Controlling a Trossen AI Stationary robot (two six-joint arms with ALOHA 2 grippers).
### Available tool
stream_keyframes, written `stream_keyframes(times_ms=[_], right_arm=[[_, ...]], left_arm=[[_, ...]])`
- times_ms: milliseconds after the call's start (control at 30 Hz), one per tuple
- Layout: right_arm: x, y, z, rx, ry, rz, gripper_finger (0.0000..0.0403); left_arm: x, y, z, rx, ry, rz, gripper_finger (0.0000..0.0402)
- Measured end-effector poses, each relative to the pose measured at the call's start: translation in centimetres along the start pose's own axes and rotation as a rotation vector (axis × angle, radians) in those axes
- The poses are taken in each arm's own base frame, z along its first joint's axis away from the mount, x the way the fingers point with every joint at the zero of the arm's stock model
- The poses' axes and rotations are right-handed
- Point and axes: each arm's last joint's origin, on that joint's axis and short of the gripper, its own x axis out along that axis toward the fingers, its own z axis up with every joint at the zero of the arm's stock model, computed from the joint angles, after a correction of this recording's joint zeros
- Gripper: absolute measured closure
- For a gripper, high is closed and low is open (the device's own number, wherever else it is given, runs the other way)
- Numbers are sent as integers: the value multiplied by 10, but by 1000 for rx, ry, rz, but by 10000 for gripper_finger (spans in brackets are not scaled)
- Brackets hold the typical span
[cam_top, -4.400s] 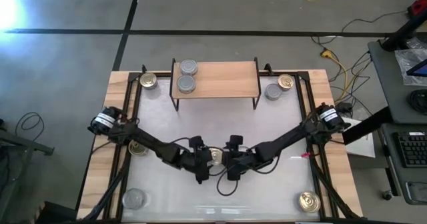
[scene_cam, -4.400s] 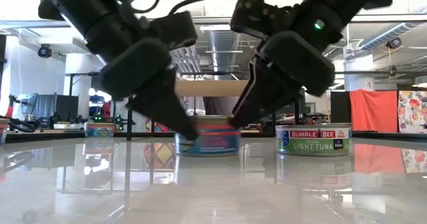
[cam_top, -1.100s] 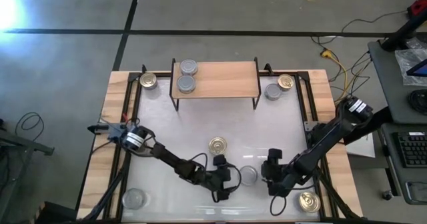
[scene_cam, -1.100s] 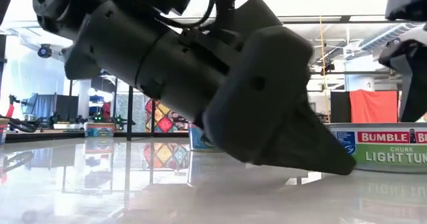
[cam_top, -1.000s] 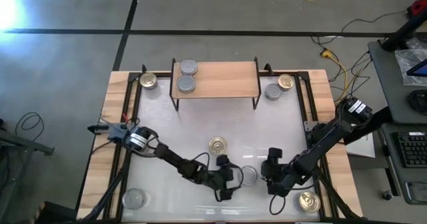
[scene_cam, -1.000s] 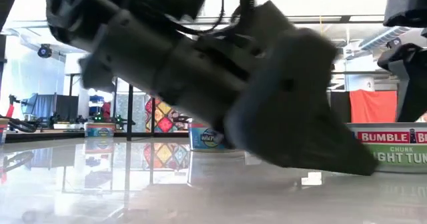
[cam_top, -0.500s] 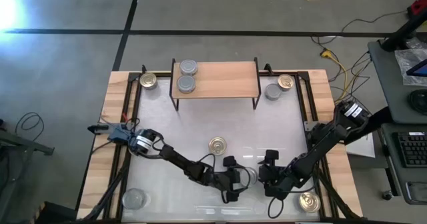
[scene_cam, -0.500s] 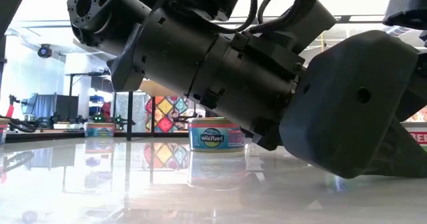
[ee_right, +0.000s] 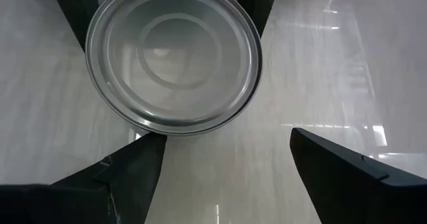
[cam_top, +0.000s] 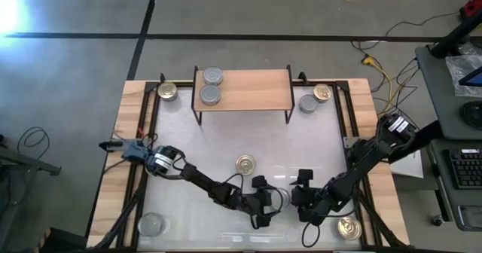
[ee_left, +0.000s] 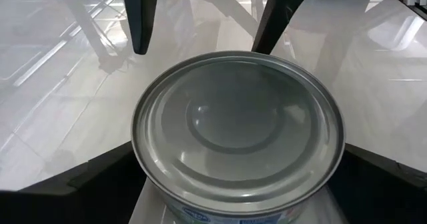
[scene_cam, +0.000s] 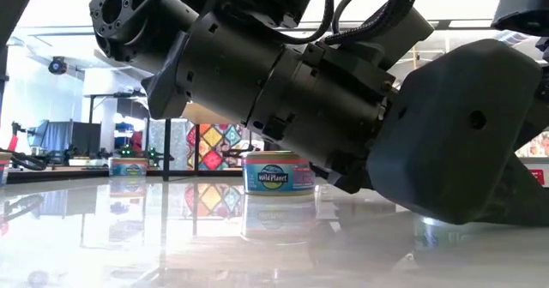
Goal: Stack canned seafood by type on shelf
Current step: Stack the green tuna can on top of the green tuna can on the shelf
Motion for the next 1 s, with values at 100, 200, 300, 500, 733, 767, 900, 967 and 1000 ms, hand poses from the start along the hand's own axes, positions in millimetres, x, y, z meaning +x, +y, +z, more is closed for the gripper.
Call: stream_keyframes(times_ms=[100,200,300,500,733,767,900,967,1000], right_arm=[[0,0,0,0,1,1,94],[0,0,1,0,8,3,97],[-1,-1,3,9,3,8,96],[-16,-2,20,-22,-61,16,99],[-35,-6,47,-125,-202,-68,117],[-37,-6,50,-144,-208,-70,120],[-39,-8,61,-175,-229,-73,129],[-37,-7,62,-174,-248,-65,134],[-35,-6,63,-175,-259,-55,136]], left_arm=[[0,0,0,-7,-5,5,15],[-3,-3,2,-17,-11,30,28],[-9,-8,5,-2,2,61,31],[-36,-12,30,59,57,131,31],[-97,3,76,167,128,287,32],[-106,9,81,171,124,311,32],[-150,35,91,171,107,379,32],[-172,52,94,144,81,419,30],[-184,61,96,123,62,429,30]])
